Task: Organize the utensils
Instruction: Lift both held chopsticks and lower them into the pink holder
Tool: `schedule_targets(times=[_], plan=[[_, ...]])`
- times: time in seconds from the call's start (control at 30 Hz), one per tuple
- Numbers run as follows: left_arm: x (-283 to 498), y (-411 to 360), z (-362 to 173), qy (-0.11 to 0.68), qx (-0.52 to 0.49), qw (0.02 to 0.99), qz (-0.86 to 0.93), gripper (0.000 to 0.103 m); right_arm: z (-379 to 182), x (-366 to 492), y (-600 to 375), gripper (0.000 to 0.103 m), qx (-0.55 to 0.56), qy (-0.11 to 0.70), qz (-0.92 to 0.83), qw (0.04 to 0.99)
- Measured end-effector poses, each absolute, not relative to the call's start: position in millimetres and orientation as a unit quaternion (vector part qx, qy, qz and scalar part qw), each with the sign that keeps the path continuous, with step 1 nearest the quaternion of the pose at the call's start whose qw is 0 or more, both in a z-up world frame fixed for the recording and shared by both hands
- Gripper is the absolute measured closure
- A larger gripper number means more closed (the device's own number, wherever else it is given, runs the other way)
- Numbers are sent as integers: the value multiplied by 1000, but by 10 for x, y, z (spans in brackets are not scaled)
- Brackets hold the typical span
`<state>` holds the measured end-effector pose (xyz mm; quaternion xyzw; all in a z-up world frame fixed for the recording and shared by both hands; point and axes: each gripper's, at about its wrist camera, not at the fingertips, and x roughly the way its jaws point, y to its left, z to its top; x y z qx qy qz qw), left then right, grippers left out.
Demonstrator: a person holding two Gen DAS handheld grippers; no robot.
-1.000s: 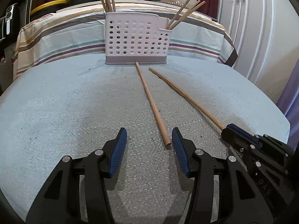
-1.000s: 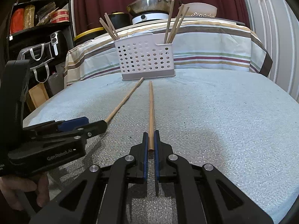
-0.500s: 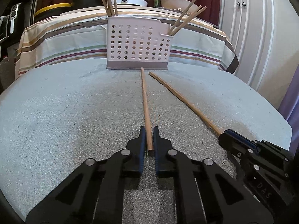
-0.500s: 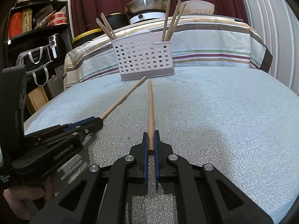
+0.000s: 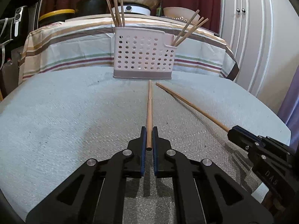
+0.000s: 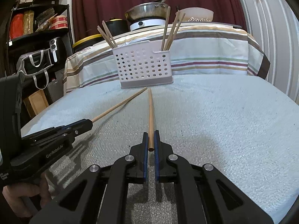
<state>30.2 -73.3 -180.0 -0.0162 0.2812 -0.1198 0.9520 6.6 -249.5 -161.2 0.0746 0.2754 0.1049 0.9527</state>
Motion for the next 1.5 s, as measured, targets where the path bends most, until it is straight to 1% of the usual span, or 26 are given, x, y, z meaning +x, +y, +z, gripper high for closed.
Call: schedule_targets(times=[0.43,0.87,1.23,1.5], plan=[[150,-688,-1415,212,11,971,-114,97,-1338,12,-2545,96,71,240,99,963],[134,-536,-938,171,-2,979,-114,97,-948,7,-2594,96,70,199,98,972],[327,-451,-699,170,-6,978,-119,97,-666,177,-2571,96,56,176,106,977],[521,-477,-577,167,10,978,-122,97,-497,421,-2530,96,49,167,114,978]])
